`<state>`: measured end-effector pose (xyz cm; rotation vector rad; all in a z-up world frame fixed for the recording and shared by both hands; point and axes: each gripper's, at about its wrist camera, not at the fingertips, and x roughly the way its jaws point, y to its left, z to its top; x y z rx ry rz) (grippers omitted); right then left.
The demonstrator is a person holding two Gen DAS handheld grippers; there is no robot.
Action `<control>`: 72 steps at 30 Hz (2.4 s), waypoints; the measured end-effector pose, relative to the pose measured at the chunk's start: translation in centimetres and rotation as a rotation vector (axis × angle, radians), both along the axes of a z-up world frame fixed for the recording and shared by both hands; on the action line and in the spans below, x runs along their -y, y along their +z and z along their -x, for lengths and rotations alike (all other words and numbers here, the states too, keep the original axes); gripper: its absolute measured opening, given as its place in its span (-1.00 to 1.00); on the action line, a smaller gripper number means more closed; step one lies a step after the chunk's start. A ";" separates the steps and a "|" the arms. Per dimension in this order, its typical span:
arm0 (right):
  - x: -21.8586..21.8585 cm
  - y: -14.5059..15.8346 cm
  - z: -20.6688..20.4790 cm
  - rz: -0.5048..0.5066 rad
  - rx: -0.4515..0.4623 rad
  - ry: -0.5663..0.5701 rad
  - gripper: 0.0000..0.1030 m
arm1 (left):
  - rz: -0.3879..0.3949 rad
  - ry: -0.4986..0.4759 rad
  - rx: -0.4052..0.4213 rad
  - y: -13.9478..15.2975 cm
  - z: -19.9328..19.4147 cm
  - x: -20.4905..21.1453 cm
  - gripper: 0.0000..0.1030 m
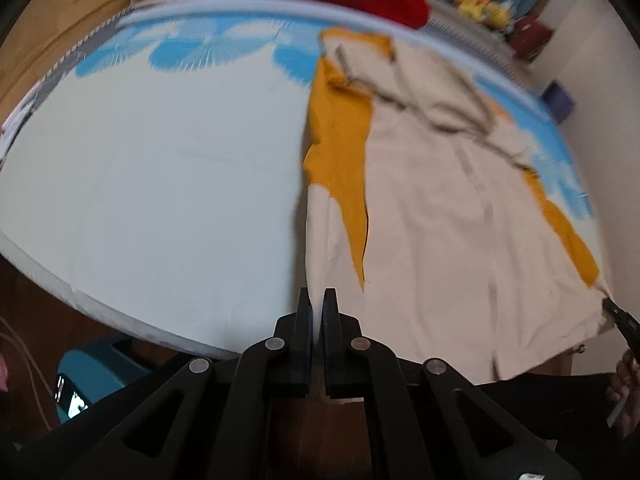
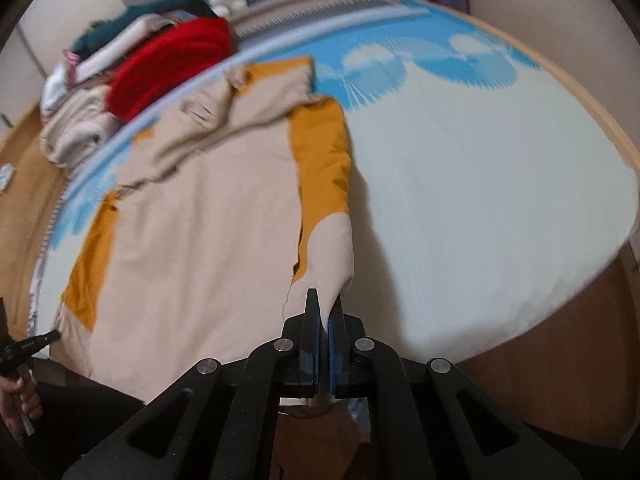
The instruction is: Fold large clothes
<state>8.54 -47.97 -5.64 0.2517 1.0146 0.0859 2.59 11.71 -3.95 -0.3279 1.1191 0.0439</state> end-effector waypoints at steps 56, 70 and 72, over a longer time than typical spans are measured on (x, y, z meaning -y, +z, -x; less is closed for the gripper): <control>4.1 -0.8 -24.3 -0.087 0.025 -0.121 -0.77 | 0.304 0.181 0.058 -2.9 -18.1 -11.2 -0.44; 3.8 -8.2 -21.9 -0.121 -0.289 -0.014 -0.15 | 0.187 0.053 -0.191 -7.5 -18.2 -6.9 -0.12; 3.3 -8.5 -21.9 -0.099 -0.296 -0.002 -0.15 | 0.156 0.040 -0.193 -7.6 -18.7 -6.3 -0.16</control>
